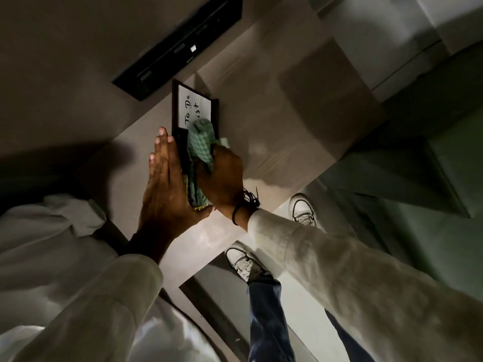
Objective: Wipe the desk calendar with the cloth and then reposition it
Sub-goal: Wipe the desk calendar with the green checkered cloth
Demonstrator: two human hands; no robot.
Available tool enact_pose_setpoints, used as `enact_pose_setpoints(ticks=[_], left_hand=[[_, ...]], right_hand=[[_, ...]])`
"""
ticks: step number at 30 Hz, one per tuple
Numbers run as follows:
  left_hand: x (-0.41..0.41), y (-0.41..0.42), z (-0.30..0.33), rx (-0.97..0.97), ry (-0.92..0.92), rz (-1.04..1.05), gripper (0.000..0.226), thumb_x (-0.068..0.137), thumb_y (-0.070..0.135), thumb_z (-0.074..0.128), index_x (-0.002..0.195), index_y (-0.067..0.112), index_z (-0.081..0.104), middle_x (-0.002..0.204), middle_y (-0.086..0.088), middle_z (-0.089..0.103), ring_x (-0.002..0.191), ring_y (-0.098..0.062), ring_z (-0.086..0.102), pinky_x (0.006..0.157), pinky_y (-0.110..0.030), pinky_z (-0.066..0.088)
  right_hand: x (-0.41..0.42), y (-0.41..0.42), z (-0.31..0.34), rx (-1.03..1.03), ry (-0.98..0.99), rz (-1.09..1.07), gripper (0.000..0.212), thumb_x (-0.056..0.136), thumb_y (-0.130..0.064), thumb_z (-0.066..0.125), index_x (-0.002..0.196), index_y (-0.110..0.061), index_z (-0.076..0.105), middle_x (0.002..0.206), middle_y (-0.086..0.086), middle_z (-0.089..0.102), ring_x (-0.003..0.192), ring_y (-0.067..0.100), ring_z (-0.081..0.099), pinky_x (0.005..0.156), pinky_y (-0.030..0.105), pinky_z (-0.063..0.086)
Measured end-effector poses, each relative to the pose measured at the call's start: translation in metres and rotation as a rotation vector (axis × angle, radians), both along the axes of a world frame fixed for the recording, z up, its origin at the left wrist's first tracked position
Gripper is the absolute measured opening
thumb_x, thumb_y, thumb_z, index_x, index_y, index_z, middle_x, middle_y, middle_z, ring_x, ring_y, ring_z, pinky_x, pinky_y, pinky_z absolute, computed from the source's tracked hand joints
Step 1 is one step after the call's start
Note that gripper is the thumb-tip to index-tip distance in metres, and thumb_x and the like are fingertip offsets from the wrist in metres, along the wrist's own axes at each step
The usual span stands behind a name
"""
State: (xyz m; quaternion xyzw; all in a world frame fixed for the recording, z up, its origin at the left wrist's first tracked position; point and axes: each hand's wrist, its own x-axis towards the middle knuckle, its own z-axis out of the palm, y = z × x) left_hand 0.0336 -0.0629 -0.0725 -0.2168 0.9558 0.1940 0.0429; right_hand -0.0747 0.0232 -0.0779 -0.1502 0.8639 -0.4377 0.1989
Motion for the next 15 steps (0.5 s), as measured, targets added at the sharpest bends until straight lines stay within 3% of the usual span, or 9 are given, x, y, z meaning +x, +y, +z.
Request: enact_pose_setpoints(ticks=[3,7,11,13,15], left_hand=[[0.001,0.001,0.0,0.008,0.002,0.015,0.146,0.066,0.066,0.082,0.164,-0.004,0.0,0.175,-0.021,-0.006,0.164,-0.034,-0.003,0.133,-0.04,0.002],[0.0,0.003,0.0,-0.027,0.04,0.012,0.138,0.074,0.071,0.076,0.162,-0.011,0.008,0.172,-0.029,0.002,0.163,-0.041,0.005,0.133,-0.048,0.009],[-0.001,0.003,0.004,0.024,-0.002,0.029,0.148,0.066,0.072,0.08,0.165,-0.004,0.0,0.174,-0.023,-0.003,0.163,-0.037,0.0,0.132,-0.051,0.01],[-0.003,0.003,0.005,0.041,0.004,0.033,0.149,0.063,0.072,0.081,0.165,-0.003,0.0,0.174,-0.023,-0.002,0.163,-0.037,0.001,0.132,-0.054,0.012],[-0.004,0.003,0.005,0.043,0.002,0.035,0.15,0.064,0.072,0.082,0.164,-0.005,0.001,0.174,-0.025,-0.003,0.163,-0.04,0.002,0.132,-0.054,0.011]], right_hand=[[-0.011,0.005,-0.008,0.074,-0.109,-0.006,0.019,0.086,-0.008,0.062,0.099,0.002,0.072,0.099,0.02,0.076,0.095,0.037,0.071,0.079,0.035,0.058],[-0.002,-0.007,0.001,0.012,0.034,-0.015,0.012,0.082,-0.009,0.066,0.091,-0.003,0.073,0.09,0.015,0.077,0.083,0.032,0.072,0.067,0.027,0.052],[-0.007,0.006,-0.009,0.035,-0.116,-0.024,0.015,0.086,-0.007,0.065,0.094,0.001,0.074,0.094,0.018,0.078,0.09,0.036,0.073,0.075,0.034,0.058],[-0.012,0.001,-0.007,0.027,-0.082,-0.055,0.011,0.083,-0.006,0.067,0.087,0.001,0.075,0.087,0.018,0.078,0.083,0.036,0.073,0.07,0.03,0.053],[-0.007,-0.008,0.001,-0.007,0.007,-0.053,0.005,0.08,-0.007,0.07,0.078,-0.004,0.073,0.077,0.015,0.077,0.072,0.033,0.072,0.061,0.018,0.041]])
